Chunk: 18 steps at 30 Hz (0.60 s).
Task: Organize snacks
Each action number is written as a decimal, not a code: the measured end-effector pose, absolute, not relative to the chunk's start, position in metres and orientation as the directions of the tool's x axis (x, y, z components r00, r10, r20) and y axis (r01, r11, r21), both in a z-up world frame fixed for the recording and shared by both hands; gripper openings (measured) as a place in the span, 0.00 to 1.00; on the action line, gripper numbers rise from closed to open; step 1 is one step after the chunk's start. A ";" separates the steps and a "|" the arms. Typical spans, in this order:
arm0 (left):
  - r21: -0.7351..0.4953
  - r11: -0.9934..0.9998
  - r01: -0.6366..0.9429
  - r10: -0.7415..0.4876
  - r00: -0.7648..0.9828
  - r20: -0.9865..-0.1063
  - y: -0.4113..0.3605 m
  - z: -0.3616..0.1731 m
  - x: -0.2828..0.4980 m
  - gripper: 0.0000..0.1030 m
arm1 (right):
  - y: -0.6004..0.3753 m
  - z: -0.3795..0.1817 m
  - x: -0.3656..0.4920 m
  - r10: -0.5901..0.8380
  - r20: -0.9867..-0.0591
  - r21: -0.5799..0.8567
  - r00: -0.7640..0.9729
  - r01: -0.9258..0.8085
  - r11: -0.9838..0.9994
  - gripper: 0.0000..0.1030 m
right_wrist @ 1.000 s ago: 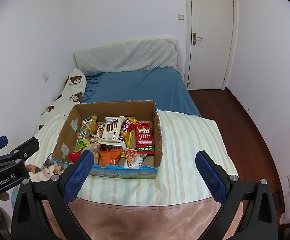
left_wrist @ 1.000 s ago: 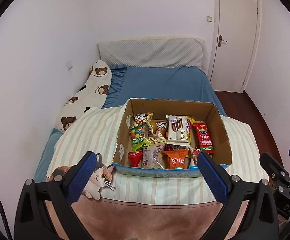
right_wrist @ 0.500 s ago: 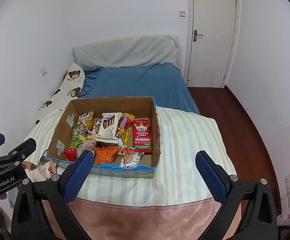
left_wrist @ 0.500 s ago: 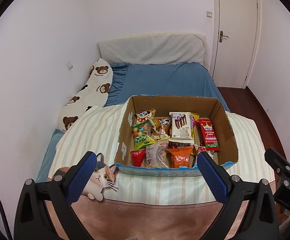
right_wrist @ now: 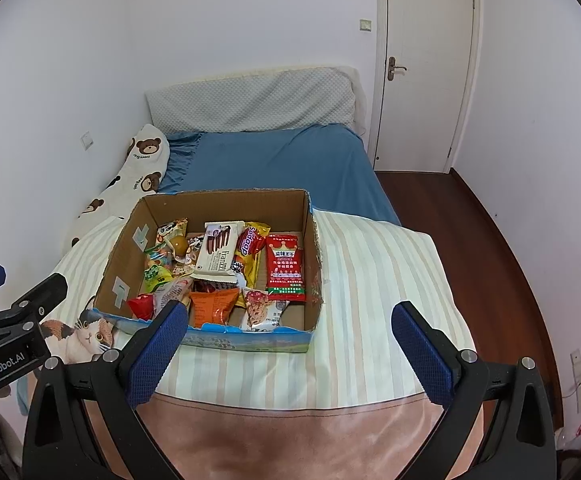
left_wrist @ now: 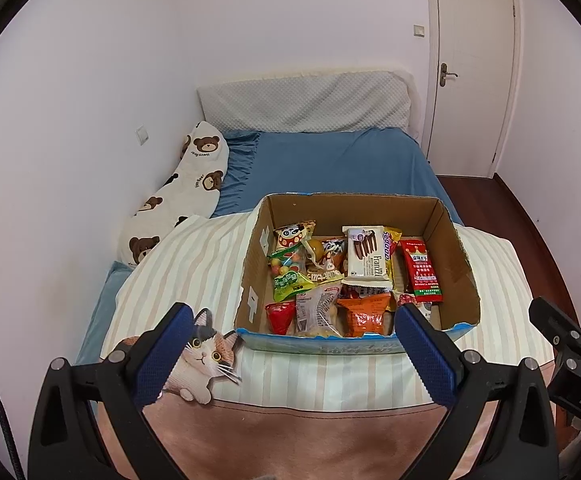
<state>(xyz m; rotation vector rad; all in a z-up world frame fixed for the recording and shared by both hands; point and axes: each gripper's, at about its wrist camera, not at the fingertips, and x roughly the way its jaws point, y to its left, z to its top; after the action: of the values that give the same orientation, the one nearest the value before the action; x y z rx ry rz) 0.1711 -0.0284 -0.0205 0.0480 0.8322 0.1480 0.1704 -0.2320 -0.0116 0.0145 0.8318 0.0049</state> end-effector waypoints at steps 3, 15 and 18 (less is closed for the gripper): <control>0.101 0.988 -0.113 0.150 0.664 -0.733 -0.029 -0.020 0.170 1.00 | -0.232 -0.011 0.171 0.010 -0.739 0.014 0.673 0.000 1.000 1.00; 0.094 0.991 -0.100 0.137 0.666 -0.734 -0.029 -0.020 0.166 1.00 | -0.231 -0.011 0.170 0.012 -0.740 0.014 0.672 -0.003 1.000 1.00; 0.096 0.991 -0.097 0.136 0.669 -0.731 -0.029 -0.020 0.164 1.00 | -0.231 -0.011 0.171 0.014 -0.740 0.016 0.672 -0.003 1.000 1.00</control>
<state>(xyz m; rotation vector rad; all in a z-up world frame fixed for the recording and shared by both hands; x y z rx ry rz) 0.1643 -0.0291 -0.0201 0.0500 0.8276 0.1314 0.1706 -0.2313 -0.0108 0.0132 0.8334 0.0097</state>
